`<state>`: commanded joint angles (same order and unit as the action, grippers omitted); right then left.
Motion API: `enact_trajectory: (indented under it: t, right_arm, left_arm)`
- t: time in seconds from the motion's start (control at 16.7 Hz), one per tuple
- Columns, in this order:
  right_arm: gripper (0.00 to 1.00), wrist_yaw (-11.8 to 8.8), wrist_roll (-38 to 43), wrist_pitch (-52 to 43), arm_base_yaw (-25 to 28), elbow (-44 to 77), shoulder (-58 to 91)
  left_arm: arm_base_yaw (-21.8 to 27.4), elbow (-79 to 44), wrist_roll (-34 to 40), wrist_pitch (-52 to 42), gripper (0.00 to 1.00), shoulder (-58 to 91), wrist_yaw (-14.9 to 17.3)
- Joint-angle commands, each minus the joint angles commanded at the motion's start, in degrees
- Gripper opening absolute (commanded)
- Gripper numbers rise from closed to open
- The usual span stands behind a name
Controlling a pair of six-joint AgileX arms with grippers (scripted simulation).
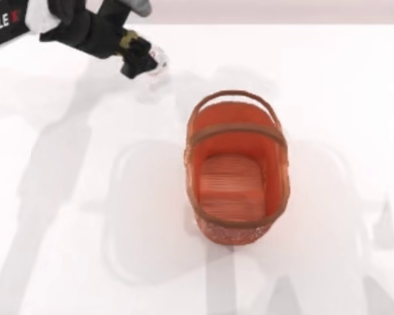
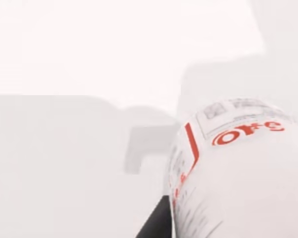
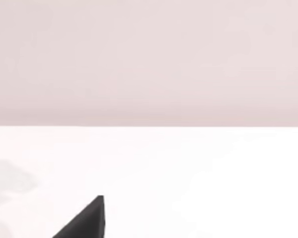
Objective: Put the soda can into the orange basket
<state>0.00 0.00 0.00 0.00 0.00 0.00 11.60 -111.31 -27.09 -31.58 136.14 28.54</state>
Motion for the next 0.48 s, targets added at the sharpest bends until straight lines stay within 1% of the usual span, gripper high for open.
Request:
enact_trajectory:
  t: [0.3,0.48]
  right_arm:
    - [1.0,0.0,0.0,0.0,0.0,0.0,0.0]
    - [1.0,0.0,0.0,0.0,0.0,0.0,0.0]
  left_arm:
    - [3.2,15.9,10.4,32.7,0.0,-8.3,18.4]
    - [5.0,25.3,16.2,49.9,0.0,-13.6,28.6]
